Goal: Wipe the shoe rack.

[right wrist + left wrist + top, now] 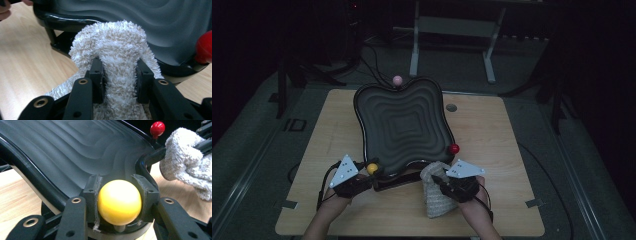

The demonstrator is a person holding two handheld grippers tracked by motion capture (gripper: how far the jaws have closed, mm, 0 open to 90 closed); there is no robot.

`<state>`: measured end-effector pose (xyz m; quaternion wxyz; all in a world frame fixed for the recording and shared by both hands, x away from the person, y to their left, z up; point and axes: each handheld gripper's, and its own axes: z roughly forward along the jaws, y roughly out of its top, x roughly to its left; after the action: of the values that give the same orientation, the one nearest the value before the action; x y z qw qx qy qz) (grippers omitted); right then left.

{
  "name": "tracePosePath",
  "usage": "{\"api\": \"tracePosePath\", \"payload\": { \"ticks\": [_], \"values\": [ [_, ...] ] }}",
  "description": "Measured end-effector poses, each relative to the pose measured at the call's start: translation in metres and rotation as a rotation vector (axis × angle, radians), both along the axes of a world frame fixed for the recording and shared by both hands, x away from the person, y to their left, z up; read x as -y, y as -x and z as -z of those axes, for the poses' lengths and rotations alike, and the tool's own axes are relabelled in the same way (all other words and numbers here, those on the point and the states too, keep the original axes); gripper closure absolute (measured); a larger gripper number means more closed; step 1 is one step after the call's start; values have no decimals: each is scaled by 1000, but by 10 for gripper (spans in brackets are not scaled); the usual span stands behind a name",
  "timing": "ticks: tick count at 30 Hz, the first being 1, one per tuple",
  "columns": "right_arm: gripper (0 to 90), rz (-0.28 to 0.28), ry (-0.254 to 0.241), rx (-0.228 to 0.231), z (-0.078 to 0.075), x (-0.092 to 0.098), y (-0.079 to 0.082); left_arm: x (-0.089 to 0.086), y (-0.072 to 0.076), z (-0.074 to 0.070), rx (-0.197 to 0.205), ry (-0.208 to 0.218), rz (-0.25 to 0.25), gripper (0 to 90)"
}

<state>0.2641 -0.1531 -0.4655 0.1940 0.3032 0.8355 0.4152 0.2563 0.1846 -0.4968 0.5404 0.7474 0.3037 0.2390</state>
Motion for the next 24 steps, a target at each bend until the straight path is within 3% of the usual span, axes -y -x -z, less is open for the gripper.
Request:
{"api": "tracePosePath", "payload": {
  "ticks": [5,9,12,18,21,24],
  "values": [
    [662,1,25,-77,22,-4,-12,0,0,0,1,2,4,596],
    [661,-25,15,-49,11,-7,-5,-1,-1,0,-1,2,10,597],
    [661,-7,6,-19,5,-6,-5,-1,-1,0,-2,5,12,597],
    [660,-14,24,-82,23,-10,-12,-1,-1,0,-6,4,17,597],
    [661,-36,8,-55,14,-13,-8,-2,-1,0,-4,9,16,597],
    [661,-21,4,-37,13,-13,-10,-2,-2,0,-8,5,19,597]
  ]
}}
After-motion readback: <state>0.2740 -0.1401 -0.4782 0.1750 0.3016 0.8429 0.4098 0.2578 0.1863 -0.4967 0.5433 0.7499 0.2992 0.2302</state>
